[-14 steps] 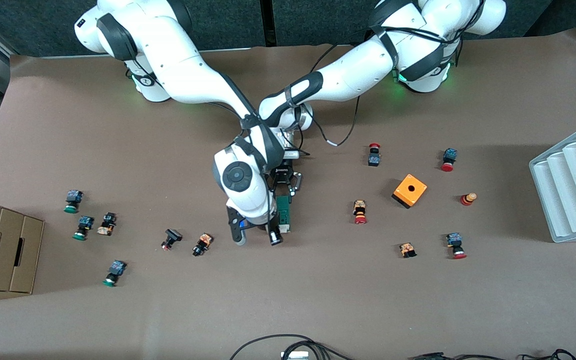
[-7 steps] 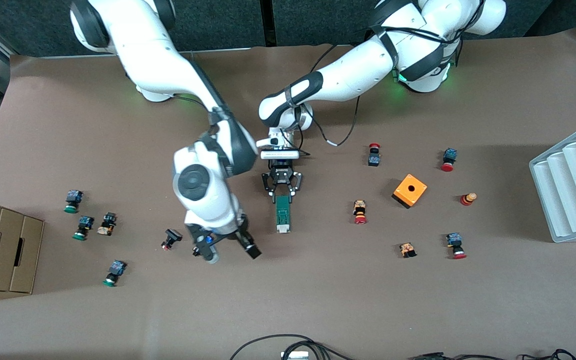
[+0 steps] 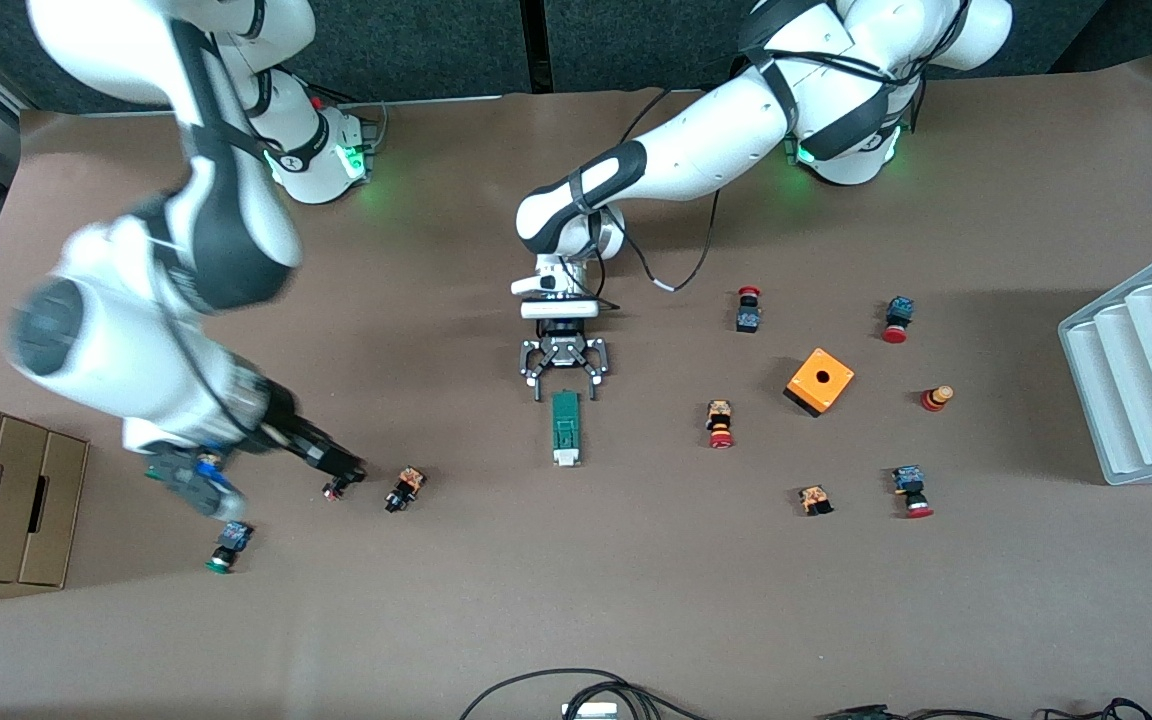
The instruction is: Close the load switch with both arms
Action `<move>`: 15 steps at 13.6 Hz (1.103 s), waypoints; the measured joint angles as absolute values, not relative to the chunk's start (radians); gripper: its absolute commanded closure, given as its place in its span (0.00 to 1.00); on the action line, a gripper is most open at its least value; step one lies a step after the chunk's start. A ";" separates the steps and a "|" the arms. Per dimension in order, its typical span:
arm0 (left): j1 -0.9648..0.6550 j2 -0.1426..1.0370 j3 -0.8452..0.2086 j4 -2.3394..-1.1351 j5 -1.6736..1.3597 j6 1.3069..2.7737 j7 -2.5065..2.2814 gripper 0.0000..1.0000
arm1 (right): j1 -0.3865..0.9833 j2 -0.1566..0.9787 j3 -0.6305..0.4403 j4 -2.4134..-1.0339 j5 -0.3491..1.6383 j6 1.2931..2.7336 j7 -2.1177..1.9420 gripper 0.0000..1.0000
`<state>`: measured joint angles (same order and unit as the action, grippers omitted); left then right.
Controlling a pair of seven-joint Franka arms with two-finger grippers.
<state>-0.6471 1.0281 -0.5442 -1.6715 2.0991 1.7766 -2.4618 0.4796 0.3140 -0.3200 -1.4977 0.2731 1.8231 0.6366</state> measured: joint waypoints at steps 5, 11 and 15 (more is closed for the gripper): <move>-0.648 0.928 -0.551 -1.699 2.016 1.826 -2.438 0.00 | 0.216 0.067 -0.203 -1.622 0.118 1.689 0.185 0.01; -0.648 0.761 -0.552 -1.722 1.878 1.927 -2.350 0.00 | 0.140 -0.078 -0.184 -1.759 0.011 1.693 -0.046 0.01; -0.638 0.622 -0.552 -1.720 1.694 2.001 -2.185 0.00 | 0.139 -0.079 -0.182 -1.757 0.007 1.697 -0.047 0.01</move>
<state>-0.6380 0.6220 -0.5519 -1.7199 1.6943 2.0012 -2.1849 0.1395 -0.0786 -0.1816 -1.7566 0.0067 1.6972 -0.0466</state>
